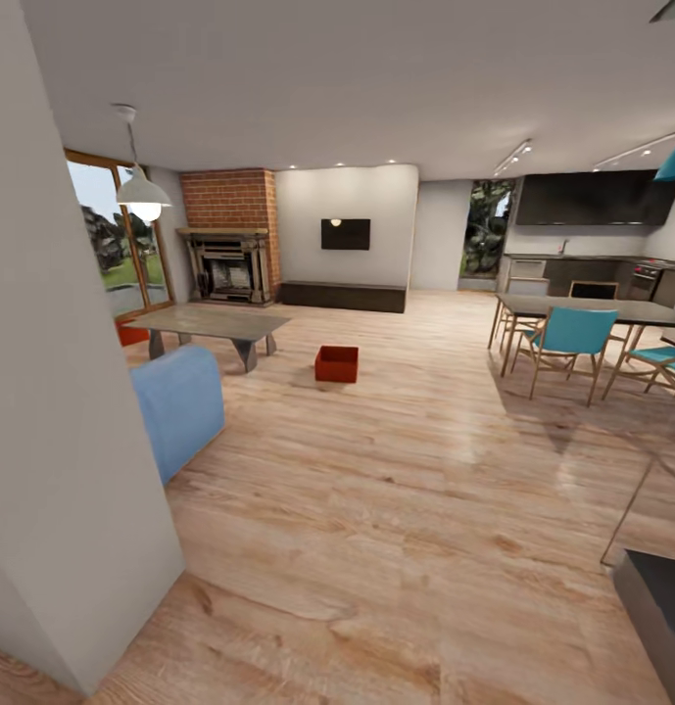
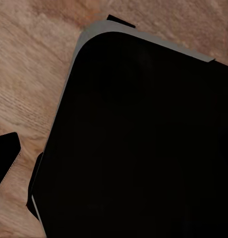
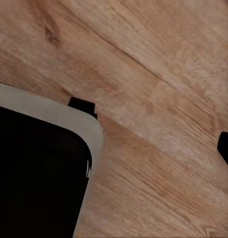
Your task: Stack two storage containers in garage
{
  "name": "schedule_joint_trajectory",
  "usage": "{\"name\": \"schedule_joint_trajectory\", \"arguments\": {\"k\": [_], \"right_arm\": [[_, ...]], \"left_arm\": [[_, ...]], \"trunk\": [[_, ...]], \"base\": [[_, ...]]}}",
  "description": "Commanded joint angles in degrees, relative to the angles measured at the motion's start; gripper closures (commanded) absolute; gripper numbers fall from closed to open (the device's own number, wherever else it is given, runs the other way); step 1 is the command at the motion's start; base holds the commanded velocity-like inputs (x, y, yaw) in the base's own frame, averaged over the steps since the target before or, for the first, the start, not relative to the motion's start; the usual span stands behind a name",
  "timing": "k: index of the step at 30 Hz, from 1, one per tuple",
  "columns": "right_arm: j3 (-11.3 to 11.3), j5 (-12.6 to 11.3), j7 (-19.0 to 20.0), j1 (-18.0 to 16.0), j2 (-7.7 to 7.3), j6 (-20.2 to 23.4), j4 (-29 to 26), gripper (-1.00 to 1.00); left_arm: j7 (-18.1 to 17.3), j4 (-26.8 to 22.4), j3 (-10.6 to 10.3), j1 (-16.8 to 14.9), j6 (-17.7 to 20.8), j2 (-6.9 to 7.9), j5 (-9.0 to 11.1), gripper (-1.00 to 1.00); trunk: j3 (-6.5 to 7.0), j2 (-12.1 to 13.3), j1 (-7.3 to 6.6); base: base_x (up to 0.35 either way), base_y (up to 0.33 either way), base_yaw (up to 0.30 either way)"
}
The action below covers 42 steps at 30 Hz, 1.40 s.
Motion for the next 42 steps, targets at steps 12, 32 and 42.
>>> {"name": "schedule_joint_trajectory", "arguments": {"k": [12, 32, 42], "right_arm": [[0.44, -0.06, -0.23, -0.07, -0.06, -0.25, 0.18, -1.00], [0.47, -0.13, -0.23, -0.07, -0.06, -0.12, 0.18, -1.00], [0.49, -0.15, -0.23, -0.07, -0.06, 0.01, 0.18, -1.00]], "left_arm": [[0.01, -0.01, 0.14, -0.03, 0.18, -0.09, 0.08, -1.00], [-0.01, -0.01, 0.17, 0.01, -0.54, -0.11, 0.00, -1.00], [0.04, -0.01, 0.17, -0.01, -0.57, -0.12, -0.02, -1.00]], "trunk": [[-0.05, -0.03, 0.03], [-0.05, -0.03, 0.03], [-0.05, -0.03, 0.03]], "base": [[0.322, 0.088, 0.000], [0.322, 0.066, 0.000], [0.318, -0.040, 0.000]]}}
